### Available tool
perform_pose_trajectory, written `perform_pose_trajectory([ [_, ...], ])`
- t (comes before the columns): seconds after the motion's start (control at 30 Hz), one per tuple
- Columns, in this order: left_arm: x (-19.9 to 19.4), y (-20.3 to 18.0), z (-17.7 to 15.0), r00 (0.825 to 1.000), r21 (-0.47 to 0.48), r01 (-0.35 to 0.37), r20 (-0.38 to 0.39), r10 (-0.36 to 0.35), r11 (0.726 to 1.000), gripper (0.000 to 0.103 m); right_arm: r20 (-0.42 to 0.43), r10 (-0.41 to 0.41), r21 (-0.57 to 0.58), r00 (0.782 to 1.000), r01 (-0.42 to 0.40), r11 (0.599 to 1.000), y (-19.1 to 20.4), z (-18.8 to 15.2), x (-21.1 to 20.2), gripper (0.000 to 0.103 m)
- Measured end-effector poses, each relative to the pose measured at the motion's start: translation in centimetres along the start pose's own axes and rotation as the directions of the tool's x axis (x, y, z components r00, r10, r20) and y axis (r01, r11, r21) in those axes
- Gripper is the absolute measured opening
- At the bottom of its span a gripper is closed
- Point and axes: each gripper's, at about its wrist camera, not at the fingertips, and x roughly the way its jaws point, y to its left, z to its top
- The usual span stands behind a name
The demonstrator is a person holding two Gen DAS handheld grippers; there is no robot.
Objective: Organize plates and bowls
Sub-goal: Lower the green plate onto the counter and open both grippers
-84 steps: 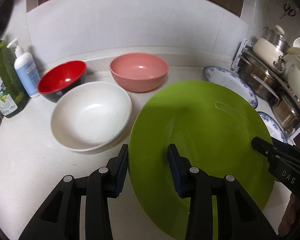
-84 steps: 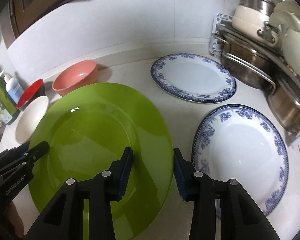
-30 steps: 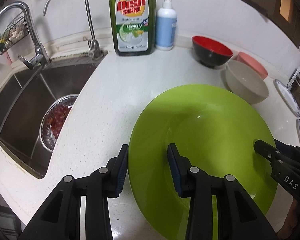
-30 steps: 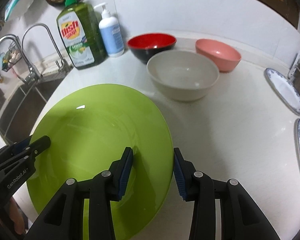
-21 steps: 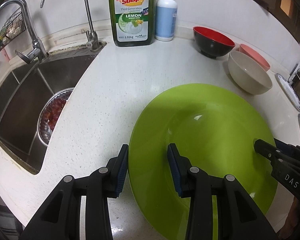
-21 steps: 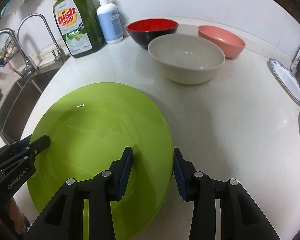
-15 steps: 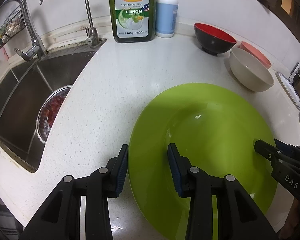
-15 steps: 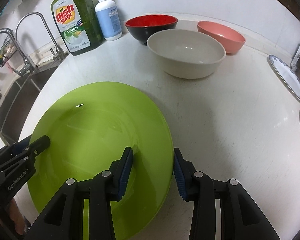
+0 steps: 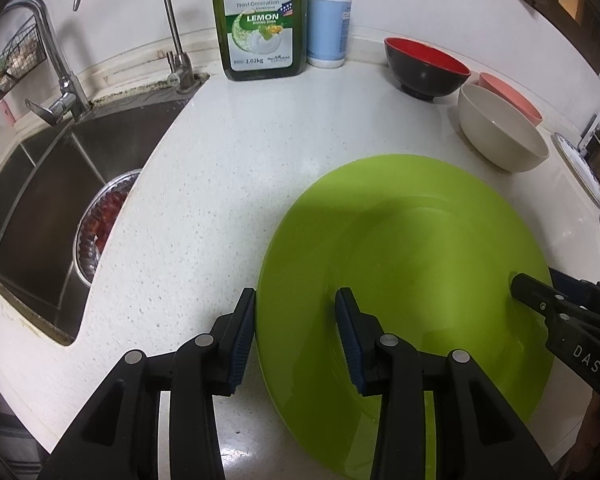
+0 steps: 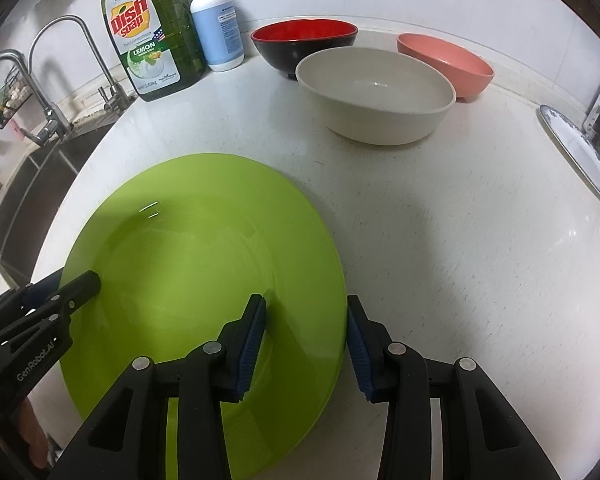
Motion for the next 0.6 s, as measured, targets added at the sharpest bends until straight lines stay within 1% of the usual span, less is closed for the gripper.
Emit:
perform_pose_trajectory([
  [0.03, -0.2, 0.0, 0.1, 1.0, 0.003, -0.003, 0.007, 0.003, 1.0, 0.043, 0.01, -0.002, -0.005, 1.0, 0.002, 1.0, 0.0, 0.0, -0.2, 0.041],
  [0.1, -0.6, -0.1, 0.2, 0.999, 0.004, -0.026, 0.029, 0.025, 1.0, 0.051, 0.027, -0.009, -0.008, 1.0, 0.009, 1.0, 0.0, 0.0, -0.5, 0.042],
  [0.13, -1.0, -0.2, 0.3, 0.999, 0.009, -0.029, 0.041, 0.029, 1.0, 0.052, 0.037, -0.013, -0.011, 0.999, 0.014, 1.0, 0.0, 0.0, -0.8, 0.043],
  [0.2, -1.7, -0.4, 0.5, 0.997, 0.019, -0.039, 0.065, 0.037, 0.999, 0.062, 0.053, -0.02, -0.014, 0.998, 0.021, 1.0, -0.1, 0.1, -1.3, 0.043],
  [0.23, -2.1, -0.5, 0.6, 0.996, 0.024, -0.041, 0.078, 0.039, 0.999, 0.065, 0.061, -0.016, -0.013, 0.998, 0.017, 1.0, -0.2, 0.1, -1.6, 0.043],
  [0.3, -2.8, -0.9, 1.0, 0.995, 0.036, -0.034, 0.098, 0.03, 0.999, 0.074, 0.072, -0.008, -0.01, 0.997, 0.009, 1.0, -0.3, 0.1, -2.2, 0.043],
  [0.33, -3.3, -1.2, 1.1, 0.993, 0.04, -0.033, 0.111, 0.028, 0.999, 0.075, 0.078, -0.004, -0.007, 0.997, 0.004, 1.0, -0.5, 0.1, -2.4, 0.044],
  [0.37, -3.7, -1.4, 1.3, 0.992, 0.043, -0.032, 0.122, 0.027, 0.999, 0.077, 0.083, -0.001, -0.004, 0.997, 0.001, 1.0, -0.6, 0.1, -2.8, 0.045],
  [0.4, -4.1, -1.7, 1.5, 0.991, 0.047, -0.028, 0.133, 0.021, 0.998, 0.082, 0.093, -0.004, 0.002, 0.996, 0.003, 1.0, -0.9, 0.1, -3.2, 0.052],
  [0.43, -4.5, -2.1, 1.7, 0.99, 0.053, -0.023, 0.143, 0.016, 0.998, 0.085, 0.105, -0.007, 0.009, 0.994, 0.006, 1.0, -1.1, 0.0, -3.7, 0.056],
  [0.47, -4.8, -2.5, 1.9, 0.988, 0.06, -0.019, 0.154, 0.01, 0.998, 0.089, 0.124, -0.012, 0.015, 0.992, 0.01, 1.0, -1.4, 0.0, -4.3, 0.056],
  [0.5, -5.2, -2.9, 2.1, 0.986, 0.068, -0.014, 0.168, 0.003, 0.998, 0.089, 0.135, -0.019, 0.019, 0.991, 0.017, 1.0, -1.6, 0.0, -4.7, 0.058],
  [0.53, -5.6, -3.5, 2.2, 0.984, 0.076, -0.012, 0.181, -0.002, 0.997, 0.089, 0.146, -0.027, 0.025, 0.989, 0.023, 0.999, -1.9, -0.1, -5.3, 0.061],
  [0.6, -6.4, -4.6, 2.4, 0.979, 0.089, -0.002, 0.203, -0.016, 0.996, 0.093, 0.173, -0.044, 0.044, 0.984, 0.037, 0.998, -2.7, -0.2, -6.5, 0.065],
])
